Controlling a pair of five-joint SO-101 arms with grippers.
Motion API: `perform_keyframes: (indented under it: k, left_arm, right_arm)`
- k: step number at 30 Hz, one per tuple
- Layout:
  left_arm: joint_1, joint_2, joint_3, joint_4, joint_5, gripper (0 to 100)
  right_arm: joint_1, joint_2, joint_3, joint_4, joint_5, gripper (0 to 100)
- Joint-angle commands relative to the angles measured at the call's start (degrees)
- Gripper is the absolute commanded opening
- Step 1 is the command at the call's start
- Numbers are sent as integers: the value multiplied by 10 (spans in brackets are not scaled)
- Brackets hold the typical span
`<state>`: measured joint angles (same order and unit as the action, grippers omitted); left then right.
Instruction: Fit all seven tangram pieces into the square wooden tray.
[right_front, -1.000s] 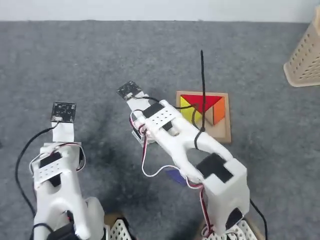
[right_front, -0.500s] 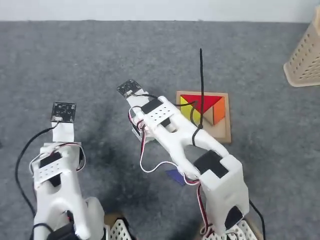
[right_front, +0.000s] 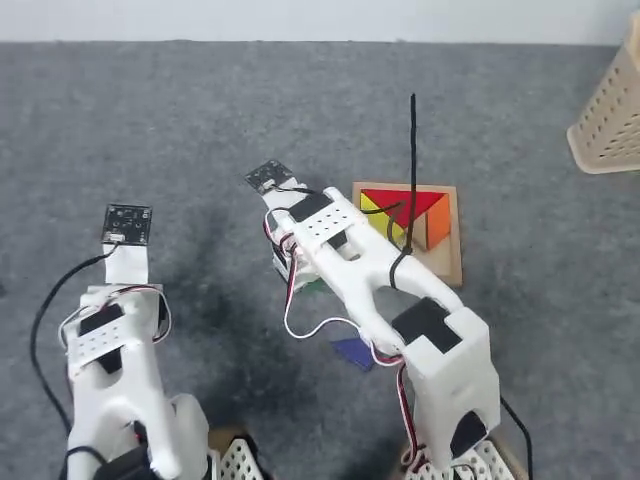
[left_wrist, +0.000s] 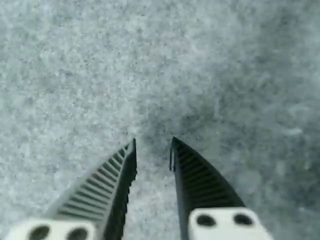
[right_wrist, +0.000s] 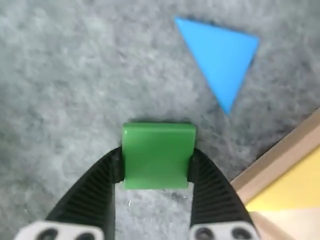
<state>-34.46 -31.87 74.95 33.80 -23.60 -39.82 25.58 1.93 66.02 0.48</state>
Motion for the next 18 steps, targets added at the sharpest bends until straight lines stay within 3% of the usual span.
perform_keyframes:
  k: [1, 8, 18]
  left_arm:
    - [0, 1, -23, -5, -2, 106]
    - [0, 1, -23, -5, -2, 106]
    - [0, 1, -23, -5, -2, 106]
  right_arm:
    - [6, -60, 7, 13, -2, 6]
    - [-27, -124, 65, 6, -1, 6]
    - [-16, -218, 108, 8, 33, 6]
